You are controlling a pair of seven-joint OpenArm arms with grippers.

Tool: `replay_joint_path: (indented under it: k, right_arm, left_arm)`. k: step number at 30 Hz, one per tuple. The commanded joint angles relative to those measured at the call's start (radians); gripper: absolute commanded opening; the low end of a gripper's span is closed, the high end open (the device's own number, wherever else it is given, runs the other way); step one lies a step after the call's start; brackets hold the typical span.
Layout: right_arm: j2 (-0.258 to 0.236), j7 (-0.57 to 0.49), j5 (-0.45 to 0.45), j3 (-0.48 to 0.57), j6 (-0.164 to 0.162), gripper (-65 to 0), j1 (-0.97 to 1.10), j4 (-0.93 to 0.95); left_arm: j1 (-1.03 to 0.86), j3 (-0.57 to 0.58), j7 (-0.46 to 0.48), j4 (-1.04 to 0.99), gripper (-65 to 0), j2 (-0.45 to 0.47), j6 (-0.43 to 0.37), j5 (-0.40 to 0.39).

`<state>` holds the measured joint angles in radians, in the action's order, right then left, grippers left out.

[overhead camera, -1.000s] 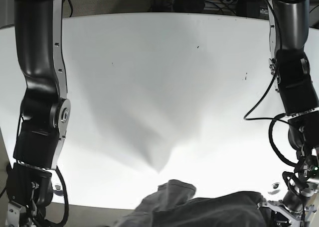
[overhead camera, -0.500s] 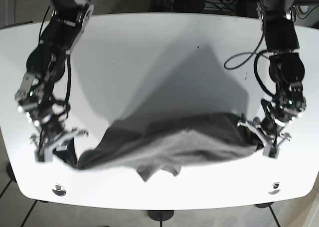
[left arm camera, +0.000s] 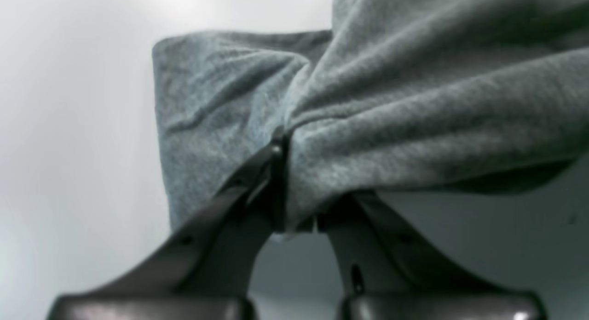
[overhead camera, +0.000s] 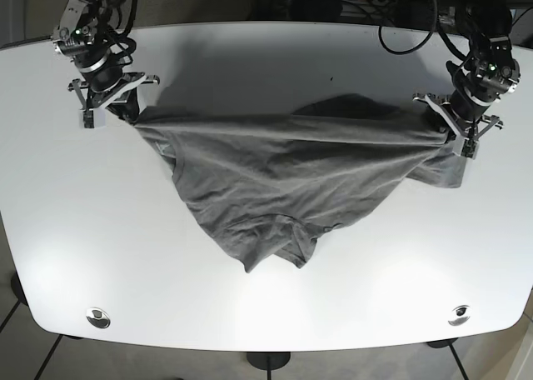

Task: Fold the T-shirt properly
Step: 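Lift and spread the grey shirt between both grippers, laying it down, then regrasp the shirt's hem corners with both grippers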

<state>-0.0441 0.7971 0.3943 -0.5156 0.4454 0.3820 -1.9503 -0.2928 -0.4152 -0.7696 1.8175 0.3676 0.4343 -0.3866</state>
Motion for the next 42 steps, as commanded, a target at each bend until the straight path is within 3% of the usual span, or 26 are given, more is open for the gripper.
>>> replay_joint_path:
  k: [1, 2, 3, 8, 9, 12, 15, 17, 19, 24, 28, 33, 39, 42]
  right_arm:
    - [-0.012, -0.026, 0.010, -0.005, -0.001, -63.1, 0.021, -0.024]
    - [-0.012, -0.026, 0.010, -0.005, -0.001, -63.1, 0.035, -0.024]
    - [-0.012, -0.026, 0.010, -0.005, -0.001, -63.1, 0.044, -0.024]
    - [-0.017, -0.023, 0.038, -0.004, -0.003, -61.4, 0.073, -0.024]
    - [-0.020, -0.018, 0.048, -0.004, -0.003, -56.6, 0.074, -0.024]
    - [-0.020, -0.020, 0.065, -0.004, -0.003, -34.1, 0.087, -0.025]
    - [-0.015, -0.020, 0.064, -0.004, -0.006, -16.5, 0.085, -0.051]
    - [-0.017, -0.020, 0.064, -0.002, -0.006, -7.8, 0.071, -0.051]
    - [-0.020, -0.018, 0.064, -0.002, -0.006, -6.8, 0.059, -0.051]
    - [-0.021, -0.018, 0.058, 0.044, -0.003, -6.5, -0.041, -0.036]
    - [-0.076, -0.018, 0.061, 0.223, -0.009, -6.5, -0.162, 0.050]
    - [-0.073, -0.018, 0.064, 0.380, -0.004, -6.7, -0.325, 0.279]
    - [-0.067, -0.025, 0.064, 0.486, -0.003, -6.7, -0.489, 0.532]
    - [-0.026, -0.026, 0.059, 0.530, -0.003, -6.7, -0.533, 0.610]
  left_arm:
    - [-0.021, -0.038, 0.022, 0.021, -65.0, -0.003, -0.007, -0.004]
    - [-0.030, -0.043, 0.022, 0.021, -65.0, -0.009, -0.007, 0.001]
    - [-0.036, -0.044, 0.022, 0.021, -61.0, -0.012, -0.007, 0.001]
    - [-0.076, -0.107, 0.022, 0.051, -35.1, -0.055, -0.007, -0.005]
    - [-0.081, -0.127, 0.022, 0.063, -32.1, -0.071, -0.005, -0.005]
    - [-0.089, -0.170, 0.020, 0.107, -28.1, -0.080, 0.007, -0.005]
    - [-0.110, -0.235, 0.020, 0.117, -28.1, -0.080, 0.140, -0.007]
    - [-0.113, -0.293, -0.064, 0.117, -28.2, -0.077, 0.252, -0.004]
    - [-0.113, -0.356, -0.149, 0.117, -28.3, -0.074, 0.264, 0.001]
    - [-0.115, -0.423, -0.253, 0.109, -28.3, -0.025, 0.264, 0.002]
    - [-0.128, -0.437, -0.259, 0.113, -28.3, -0.015, 0.264, -0.005]
    - [-0.162, -0.431, -0.258, 0.117, -28.3, -0.009, 0.264, -0.076]
    - [-0.167, -0.333, -0.253, 0.117, -28.5, 0.029, 0.264, 0.025]
    - [-0.167, -0.327, -0.253, 0.117, -28.5, 0.028, 0.264, 0.038]
